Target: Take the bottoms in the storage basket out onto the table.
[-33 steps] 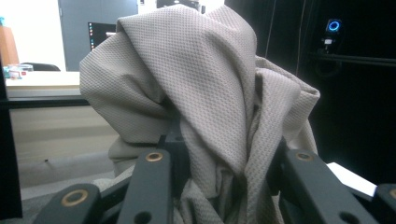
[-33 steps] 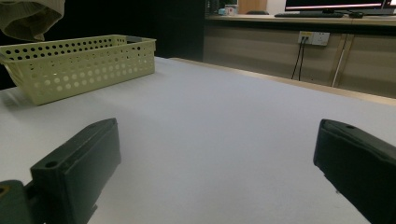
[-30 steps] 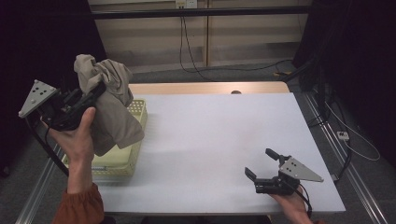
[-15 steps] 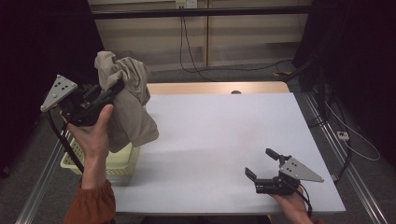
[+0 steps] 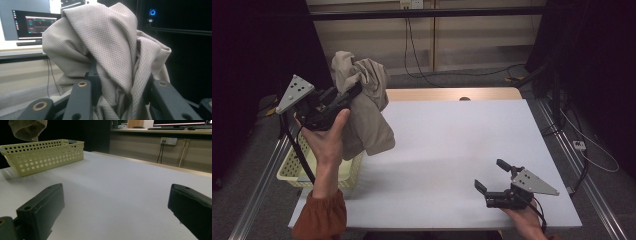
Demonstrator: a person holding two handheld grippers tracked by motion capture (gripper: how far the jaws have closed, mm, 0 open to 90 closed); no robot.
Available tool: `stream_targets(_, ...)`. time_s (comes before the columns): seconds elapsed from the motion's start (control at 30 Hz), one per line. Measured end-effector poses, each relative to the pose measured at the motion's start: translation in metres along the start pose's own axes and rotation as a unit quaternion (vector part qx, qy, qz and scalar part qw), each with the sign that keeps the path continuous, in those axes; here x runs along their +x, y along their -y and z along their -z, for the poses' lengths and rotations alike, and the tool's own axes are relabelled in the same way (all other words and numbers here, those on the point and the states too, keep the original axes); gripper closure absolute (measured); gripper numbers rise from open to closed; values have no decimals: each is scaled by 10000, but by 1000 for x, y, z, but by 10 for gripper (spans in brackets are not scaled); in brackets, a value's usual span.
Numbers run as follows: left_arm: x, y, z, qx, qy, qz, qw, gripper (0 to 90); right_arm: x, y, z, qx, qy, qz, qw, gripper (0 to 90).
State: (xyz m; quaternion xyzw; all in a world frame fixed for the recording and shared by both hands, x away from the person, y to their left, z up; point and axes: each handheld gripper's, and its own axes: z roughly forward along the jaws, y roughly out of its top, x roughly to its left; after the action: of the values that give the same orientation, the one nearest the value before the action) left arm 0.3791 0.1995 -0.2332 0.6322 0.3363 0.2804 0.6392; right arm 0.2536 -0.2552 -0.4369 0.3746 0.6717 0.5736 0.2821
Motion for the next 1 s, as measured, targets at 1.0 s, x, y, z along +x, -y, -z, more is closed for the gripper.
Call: stream_targets(1.0,-23,7,-29,45,352,23,9994,657,1,0,0,1,-16,30,10000,4)
